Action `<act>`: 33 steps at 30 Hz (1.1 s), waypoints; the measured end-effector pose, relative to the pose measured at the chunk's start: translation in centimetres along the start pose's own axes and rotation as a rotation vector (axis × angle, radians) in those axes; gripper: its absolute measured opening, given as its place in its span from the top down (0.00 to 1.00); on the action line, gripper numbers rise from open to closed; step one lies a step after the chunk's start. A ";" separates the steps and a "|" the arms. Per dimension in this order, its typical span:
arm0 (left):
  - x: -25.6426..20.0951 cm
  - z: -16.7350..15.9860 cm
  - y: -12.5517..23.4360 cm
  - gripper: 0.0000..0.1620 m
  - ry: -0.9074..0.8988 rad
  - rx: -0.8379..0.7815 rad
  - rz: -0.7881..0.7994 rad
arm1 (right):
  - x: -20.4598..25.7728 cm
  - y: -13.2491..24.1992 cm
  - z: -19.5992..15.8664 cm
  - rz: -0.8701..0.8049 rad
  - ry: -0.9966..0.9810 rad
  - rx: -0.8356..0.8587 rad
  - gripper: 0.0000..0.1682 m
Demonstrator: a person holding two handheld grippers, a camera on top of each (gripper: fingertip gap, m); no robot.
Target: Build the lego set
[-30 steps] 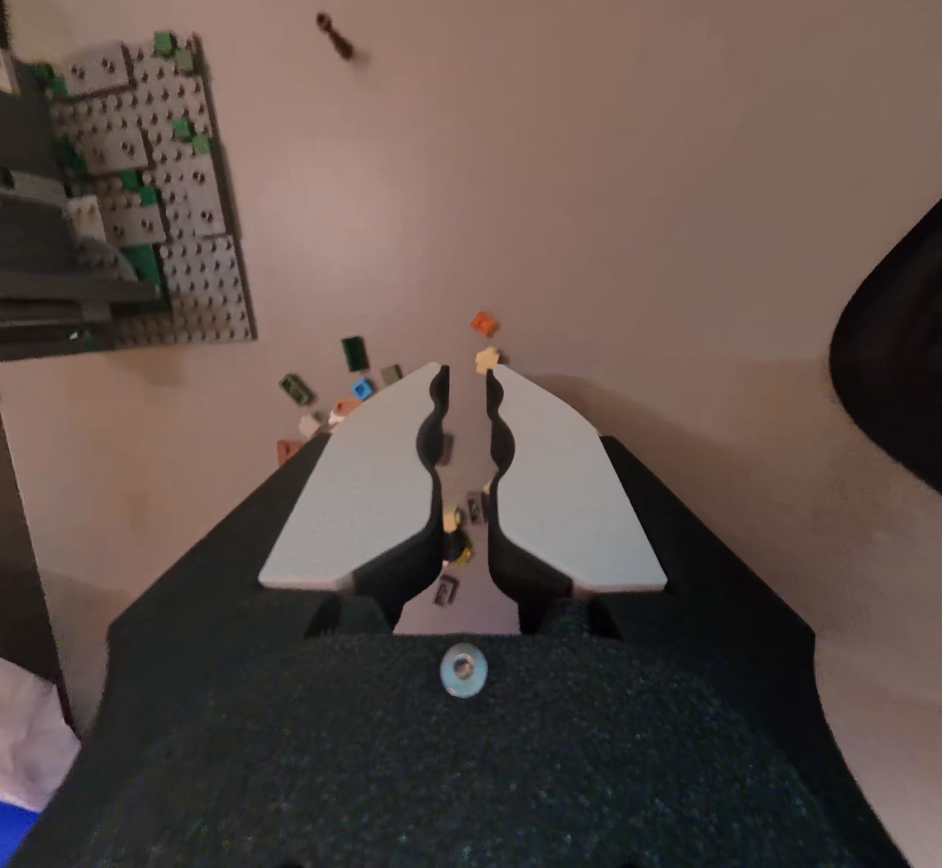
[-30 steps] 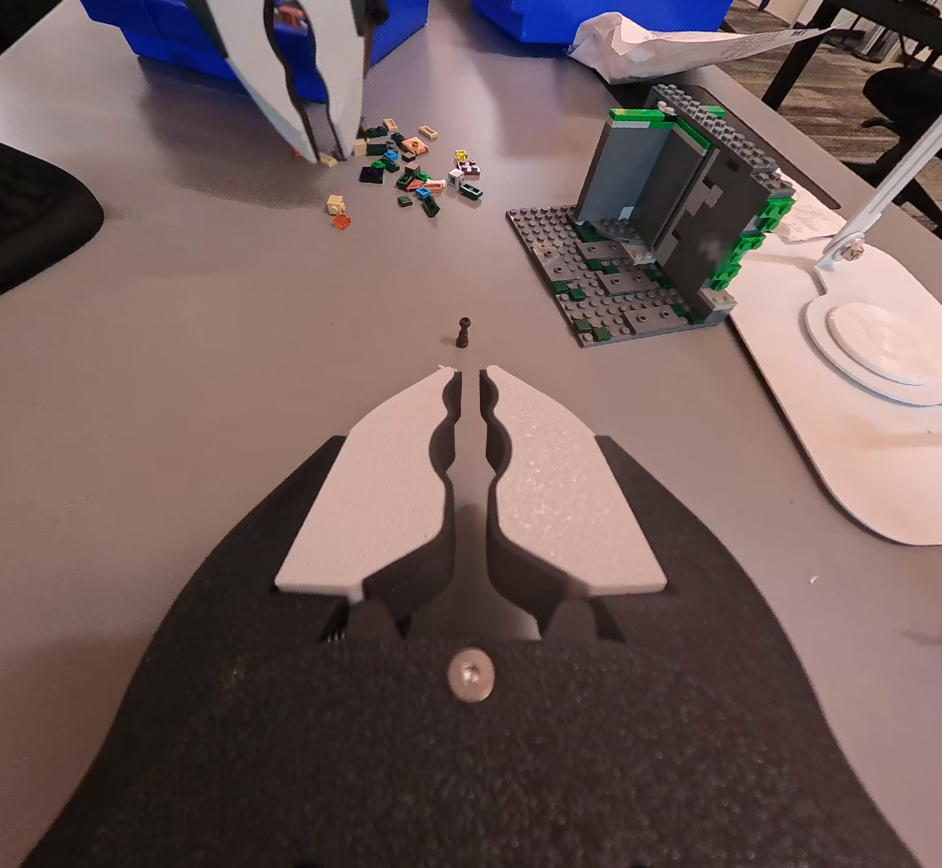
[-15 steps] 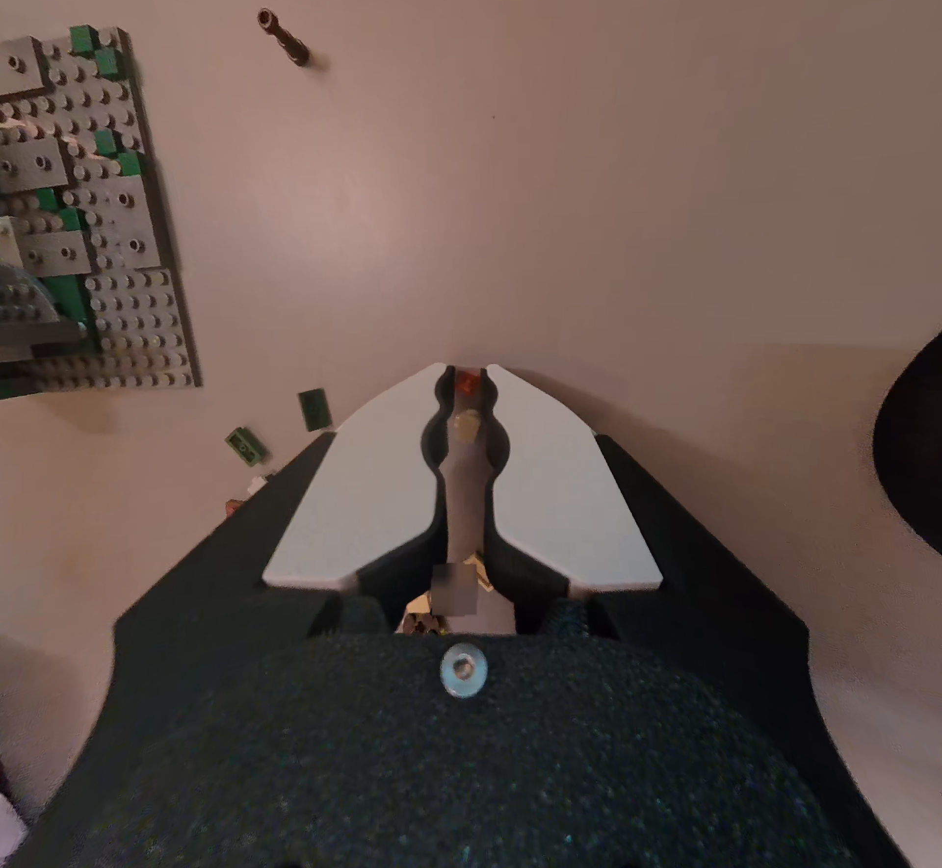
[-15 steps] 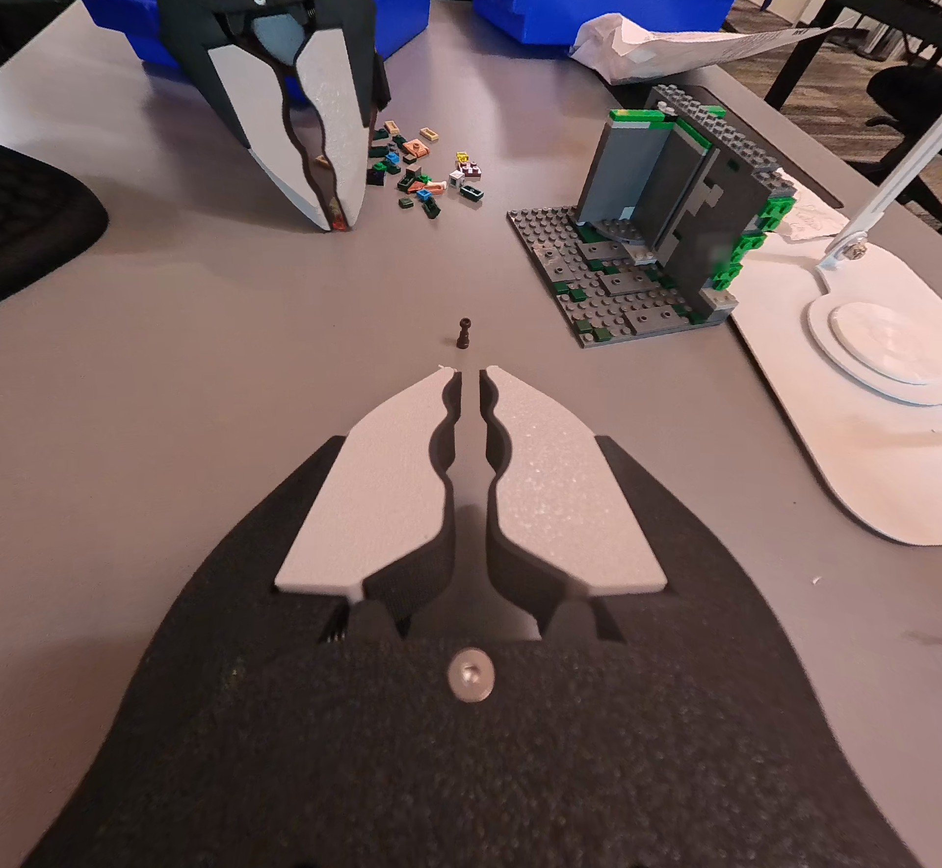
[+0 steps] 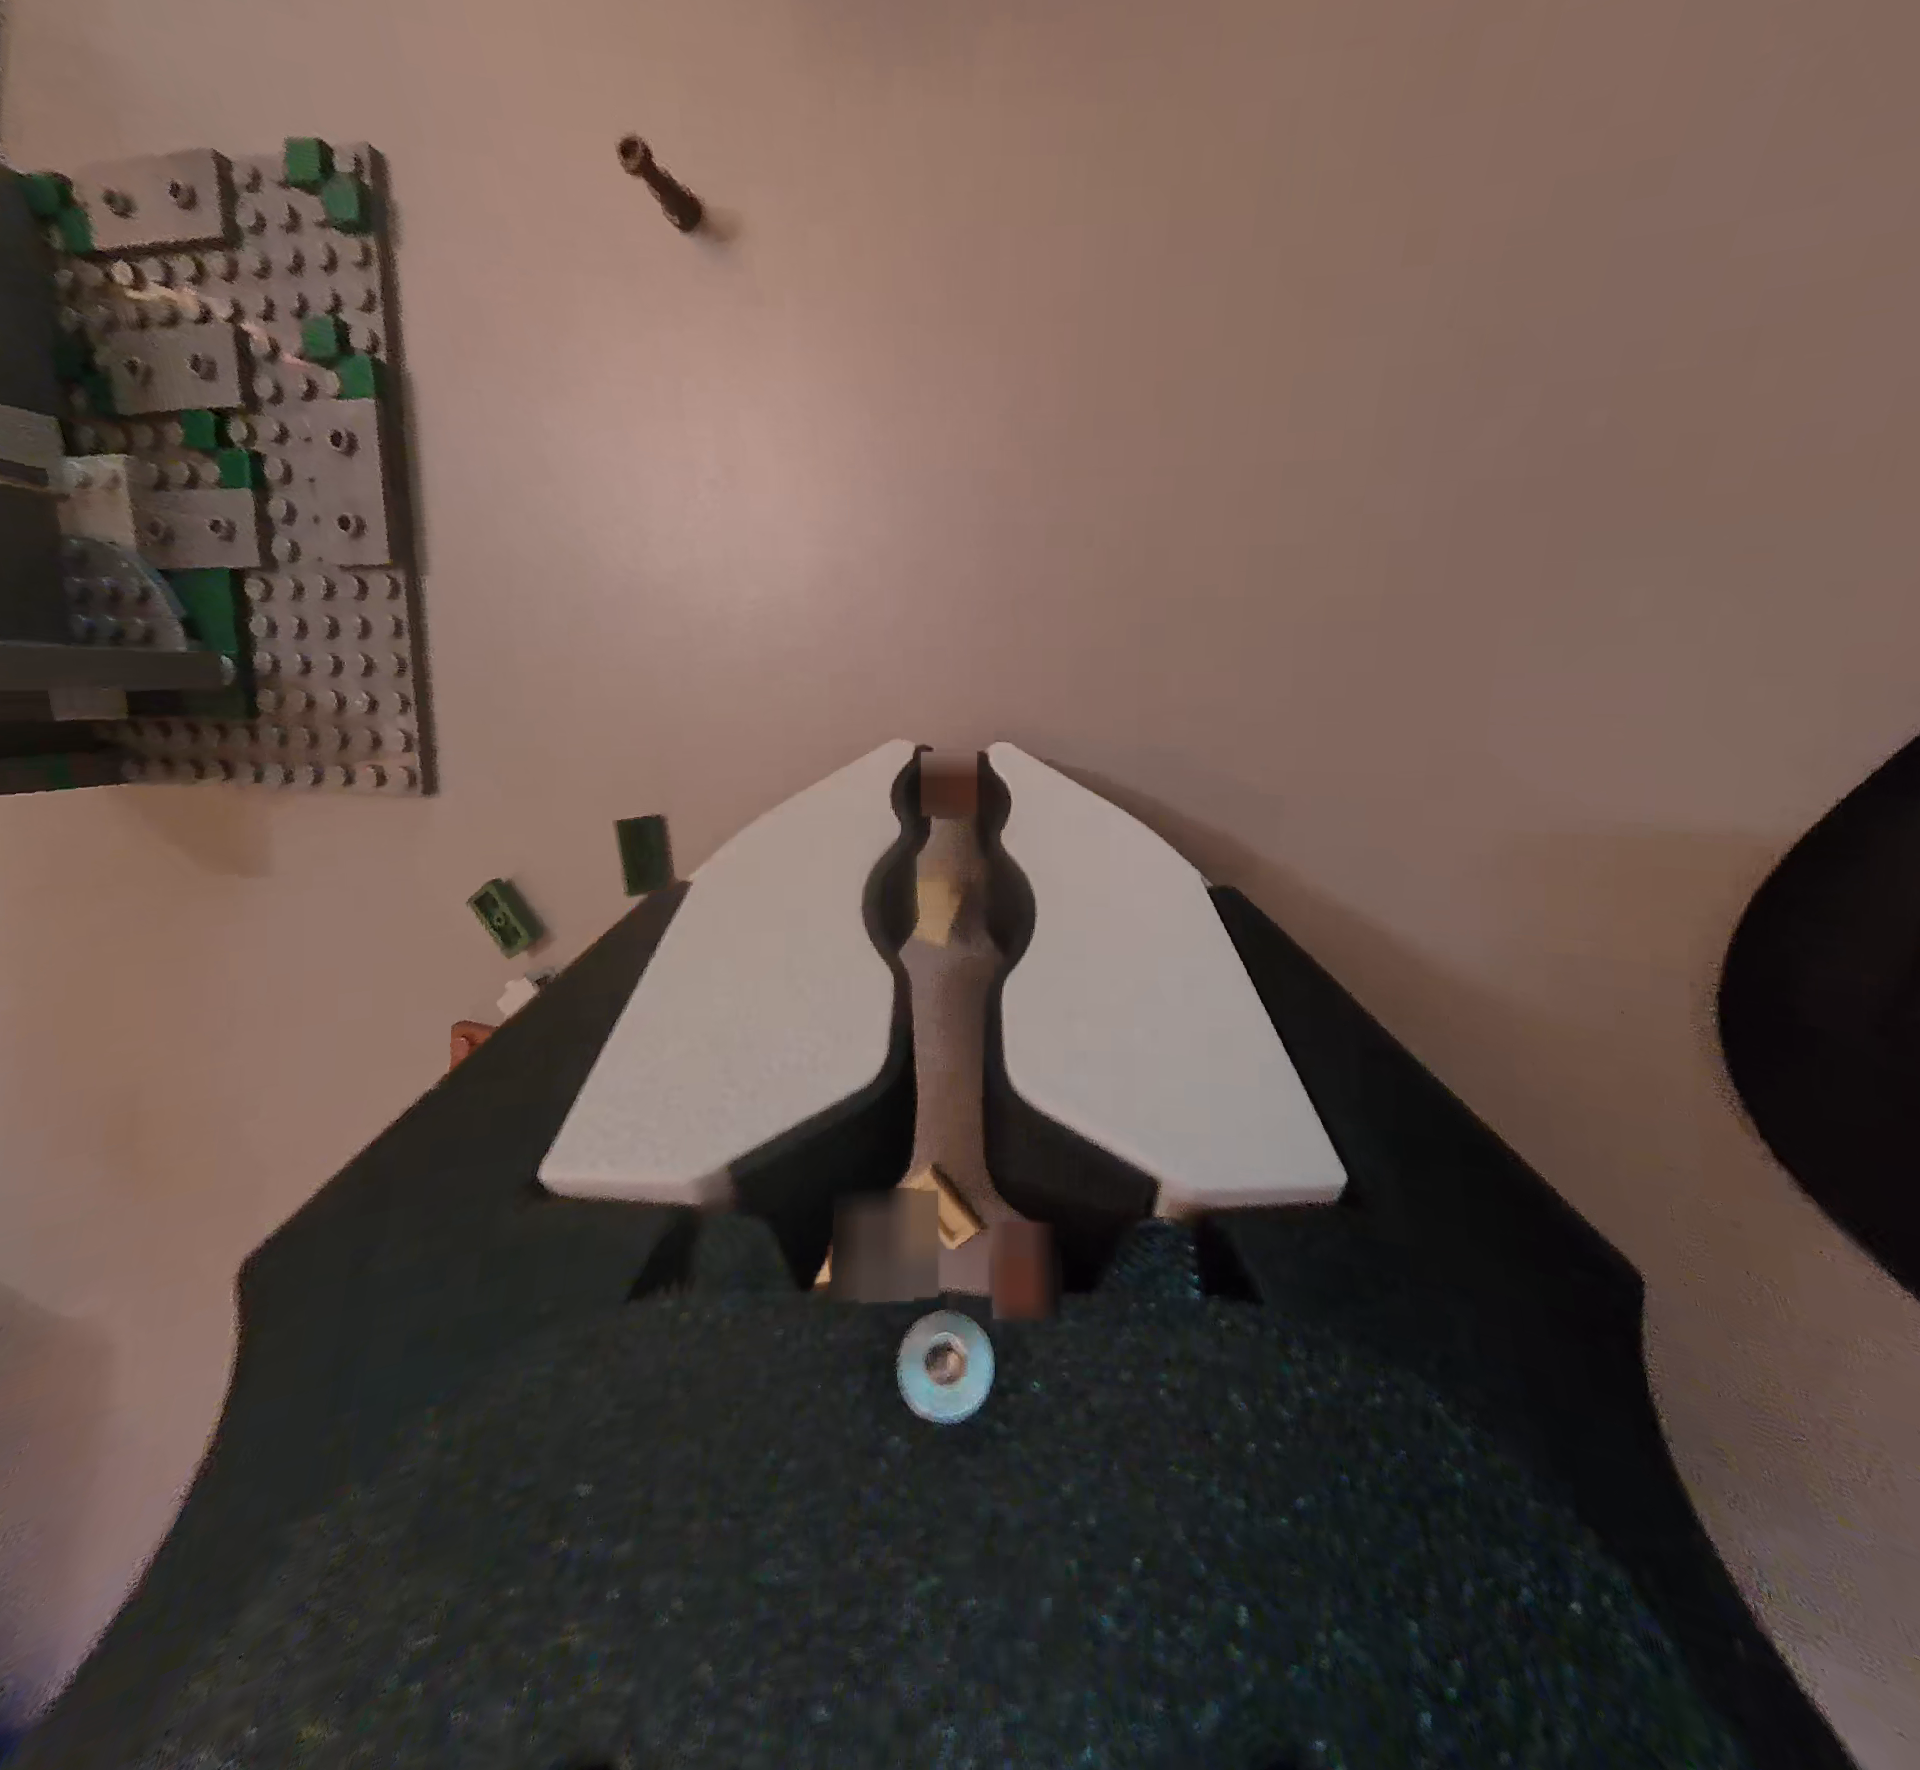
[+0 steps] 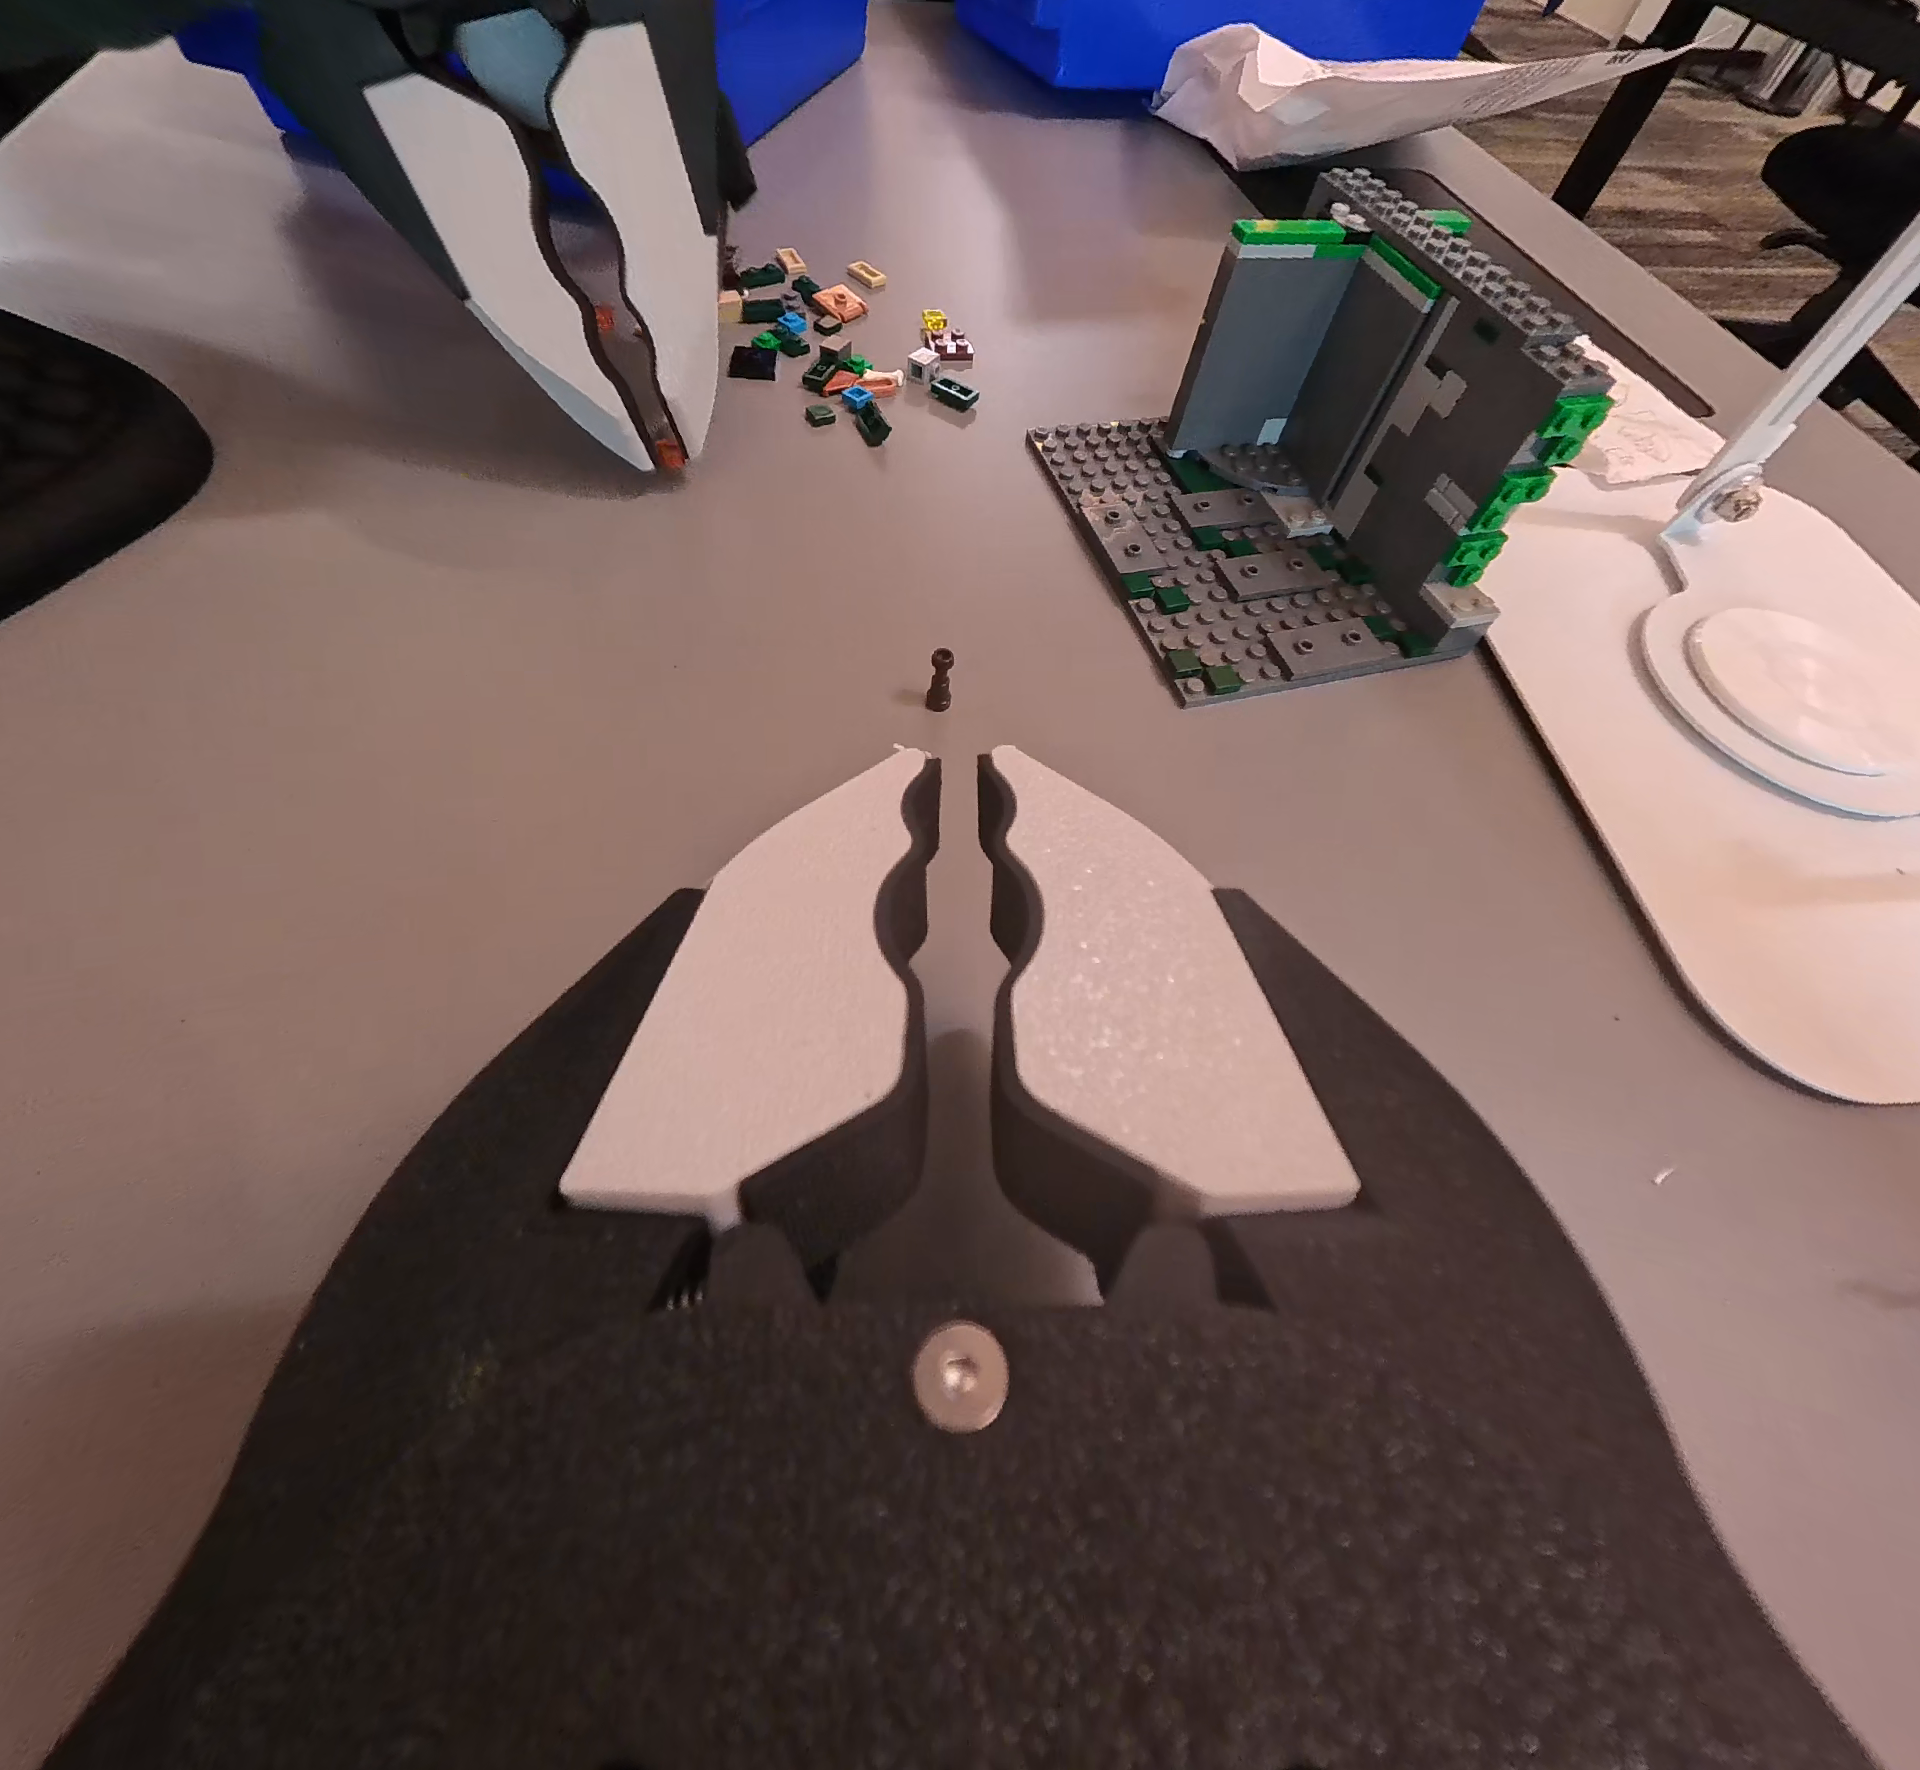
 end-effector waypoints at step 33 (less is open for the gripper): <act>3.7 9.3 7.3 0.96 0.651 -1.348 -0.557 | 4.5 2.6 8.3 -0.265 0.261 -0.301 0.94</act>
Point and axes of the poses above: each gripper's, where its closed fingertips meet, y back along the fingers, z out of its top, x = y × z across the jaws, the point moved 3 cm from there along y, back along the fingers, and after that the axes turned 15 degrees about x, right-handed, at the moved point
